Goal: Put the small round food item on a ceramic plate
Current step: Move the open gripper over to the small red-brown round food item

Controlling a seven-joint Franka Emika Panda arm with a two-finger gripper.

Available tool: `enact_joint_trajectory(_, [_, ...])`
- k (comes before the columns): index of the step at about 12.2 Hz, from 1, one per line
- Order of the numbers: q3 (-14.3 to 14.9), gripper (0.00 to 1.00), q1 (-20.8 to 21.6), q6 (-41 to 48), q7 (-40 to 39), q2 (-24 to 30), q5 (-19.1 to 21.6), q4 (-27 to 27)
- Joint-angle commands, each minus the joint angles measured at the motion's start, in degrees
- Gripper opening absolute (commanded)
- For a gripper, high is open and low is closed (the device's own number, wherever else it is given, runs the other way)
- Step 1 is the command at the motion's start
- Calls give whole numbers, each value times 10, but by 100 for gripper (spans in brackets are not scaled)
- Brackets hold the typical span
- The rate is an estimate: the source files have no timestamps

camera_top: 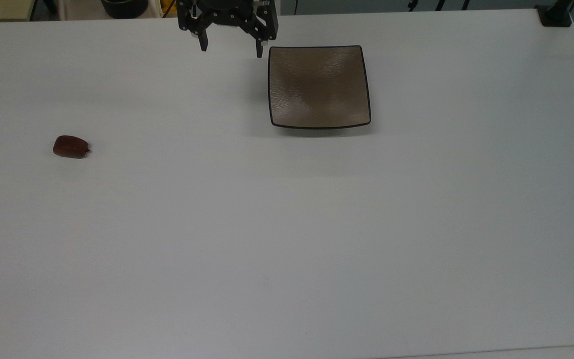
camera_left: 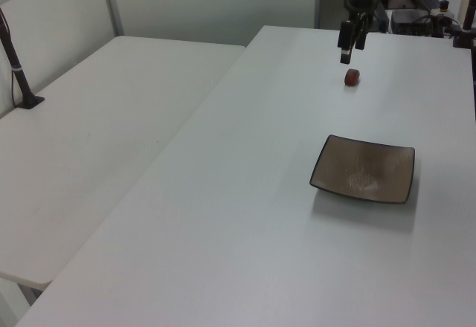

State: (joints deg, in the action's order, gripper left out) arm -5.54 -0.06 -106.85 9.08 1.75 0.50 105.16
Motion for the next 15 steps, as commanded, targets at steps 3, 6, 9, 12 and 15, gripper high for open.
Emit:
enact_joint_trajectory(3, [15,100,22,8,-31,-3,7,8])
enact_joint_trajectory(6, [15,100,22,9,-31,-3,7,8])
enact_joint_trajectory(9, [15,100,20,8,-77,-3,7,7])
enact_joint_trajectory(12, [16,100,13,9,-206,-3,4,5])
enact_joint_trajectory(15, [17,100,-7,7,-301,-3,-6,5])
